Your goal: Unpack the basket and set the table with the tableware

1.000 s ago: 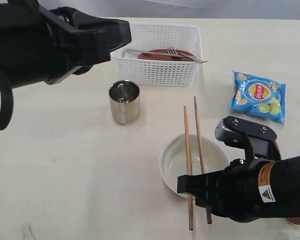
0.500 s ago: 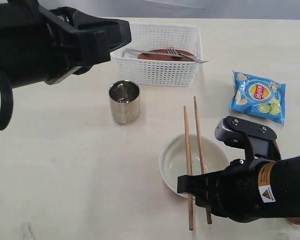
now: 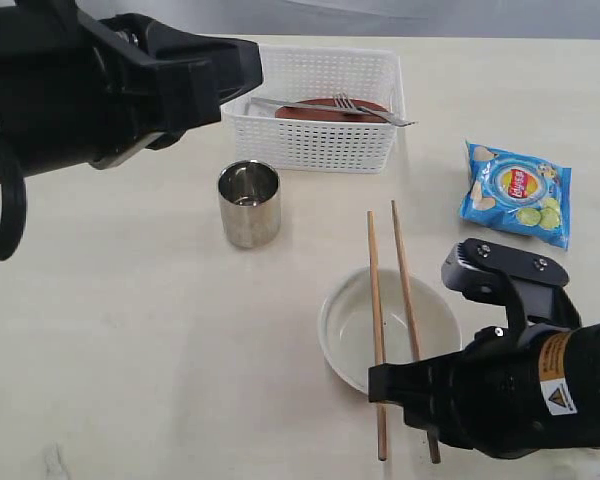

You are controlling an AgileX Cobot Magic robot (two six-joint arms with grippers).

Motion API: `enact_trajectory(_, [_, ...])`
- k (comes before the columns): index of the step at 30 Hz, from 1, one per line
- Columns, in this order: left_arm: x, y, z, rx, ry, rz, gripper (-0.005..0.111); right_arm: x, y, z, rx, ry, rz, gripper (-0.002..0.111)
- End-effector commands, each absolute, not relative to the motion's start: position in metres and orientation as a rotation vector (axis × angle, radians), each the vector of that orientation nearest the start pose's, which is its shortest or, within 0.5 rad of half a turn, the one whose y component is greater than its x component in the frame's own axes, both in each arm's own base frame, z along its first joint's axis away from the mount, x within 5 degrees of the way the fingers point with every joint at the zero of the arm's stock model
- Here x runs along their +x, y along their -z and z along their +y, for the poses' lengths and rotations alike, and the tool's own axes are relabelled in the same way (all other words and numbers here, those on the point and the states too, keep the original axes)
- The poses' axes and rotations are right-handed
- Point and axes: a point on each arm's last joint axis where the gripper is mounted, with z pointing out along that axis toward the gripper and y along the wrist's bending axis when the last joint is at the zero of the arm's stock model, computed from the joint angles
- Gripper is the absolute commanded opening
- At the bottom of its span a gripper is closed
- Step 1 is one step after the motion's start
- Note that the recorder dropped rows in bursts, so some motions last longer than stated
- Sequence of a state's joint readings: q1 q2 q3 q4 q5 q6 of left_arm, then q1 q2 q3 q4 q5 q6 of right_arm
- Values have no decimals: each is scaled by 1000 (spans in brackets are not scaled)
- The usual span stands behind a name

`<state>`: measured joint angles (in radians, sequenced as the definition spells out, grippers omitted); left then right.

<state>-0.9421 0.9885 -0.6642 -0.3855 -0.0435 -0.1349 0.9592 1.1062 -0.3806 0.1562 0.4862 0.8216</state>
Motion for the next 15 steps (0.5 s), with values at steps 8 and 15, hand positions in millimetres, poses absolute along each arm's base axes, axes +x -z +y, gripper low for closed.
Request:
enact_trajectory(8, [127, -325, -172, 373, 1027, 1841, 0, 83, -179, 134, -35, -580, 2927, 0])
enact_trajectory(15, [127, -325, -172, 373, 1027, 1841, 0, 85, -181, 138, -42, -631, 2897, 0])
